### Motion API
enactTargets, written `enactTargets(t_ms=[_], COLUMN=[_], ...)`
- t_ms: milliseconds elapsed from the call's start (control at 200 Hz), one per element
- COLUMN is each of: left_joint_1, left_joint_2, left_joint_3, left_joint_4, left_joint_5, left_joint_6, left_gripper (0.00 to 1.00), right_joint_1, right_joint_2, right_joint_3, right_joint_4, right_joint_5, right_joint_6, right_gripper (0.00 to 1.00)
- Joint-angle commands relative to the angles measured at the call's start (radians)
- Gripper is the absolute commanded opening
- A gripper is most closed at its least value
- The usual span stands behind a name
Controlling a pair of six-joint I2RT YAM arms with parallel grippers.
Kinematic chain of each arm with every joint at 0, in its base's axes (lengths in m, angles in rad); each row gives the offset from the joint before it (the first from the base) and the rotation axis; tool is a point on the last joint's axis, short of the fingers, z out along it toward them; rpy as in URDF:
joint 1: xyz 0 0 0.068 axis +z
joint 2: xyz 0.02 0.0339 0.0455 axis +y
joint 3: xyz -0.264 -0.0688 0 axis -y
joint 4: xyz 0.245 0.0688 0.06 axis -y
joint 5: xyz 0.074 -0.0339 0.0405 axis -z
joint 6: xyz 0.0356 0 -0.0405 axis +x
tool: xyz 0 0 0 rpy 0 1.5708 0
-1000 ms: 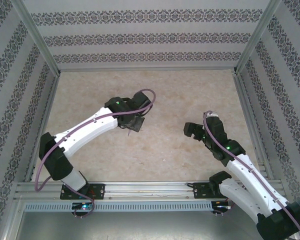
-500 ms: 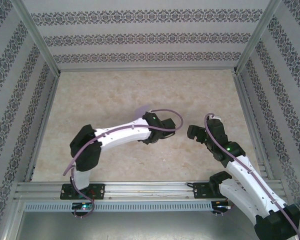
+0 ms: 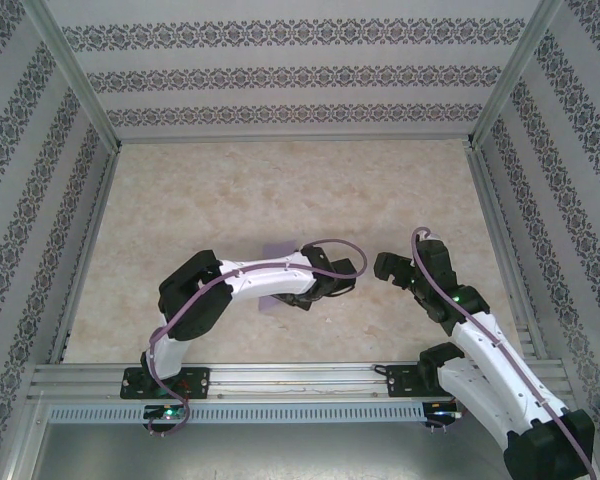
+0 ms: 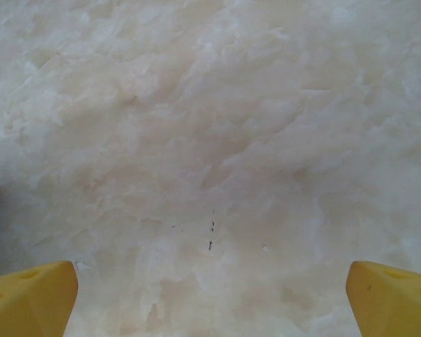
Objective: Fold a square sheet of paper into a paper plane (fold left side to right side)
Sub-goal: Turn over the paper at the center of the table.
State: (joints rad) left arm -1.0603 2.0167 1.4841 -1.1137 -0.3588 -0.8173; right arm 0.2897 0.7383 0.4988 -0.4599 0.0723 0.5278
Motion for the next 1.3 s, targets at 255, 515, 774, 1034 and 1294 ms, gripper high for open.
enactTargets(t_ms=[255,515,774,1034,1294], left_joint_1=[0.026,0.042,0.058,0.118,0.234], left_joint_2=[-0.065,-0.083,-0.173,-0.278,-0.467], left_joint_3=[-0.072,-0.085,-0.162,-0.249,-0.422], left_joint_4=[0.257,0.324,0.482,0.648,0.853], left_joint_5=[0.239,0.309,0.397,0.539,0.605], left_joint_6=[-0.008,0.015,0.029,0.057,0.102], left_gripper=[0.19,0.31,0.59,0.70,0.72], right_joint_1=[-0.020,-0.038,-0.057,-0.068,-0.065], right_joint_2=[0.035,0.068,0.087,0.116,0.149], right_joint_3=[-0.029,-0.028,-0.027,-0.010,0.018], right_joint_4=[0.053,0.081,0.100,0.108,0.165], right_joint_5=[-0.098,-0.156,-0.244,-0.328,-0.473], right_joint_6=[0.014,0.014,0.021,0.029,0.074], right_gripper=[0.98,0.98,0.98,0.98,0.98])
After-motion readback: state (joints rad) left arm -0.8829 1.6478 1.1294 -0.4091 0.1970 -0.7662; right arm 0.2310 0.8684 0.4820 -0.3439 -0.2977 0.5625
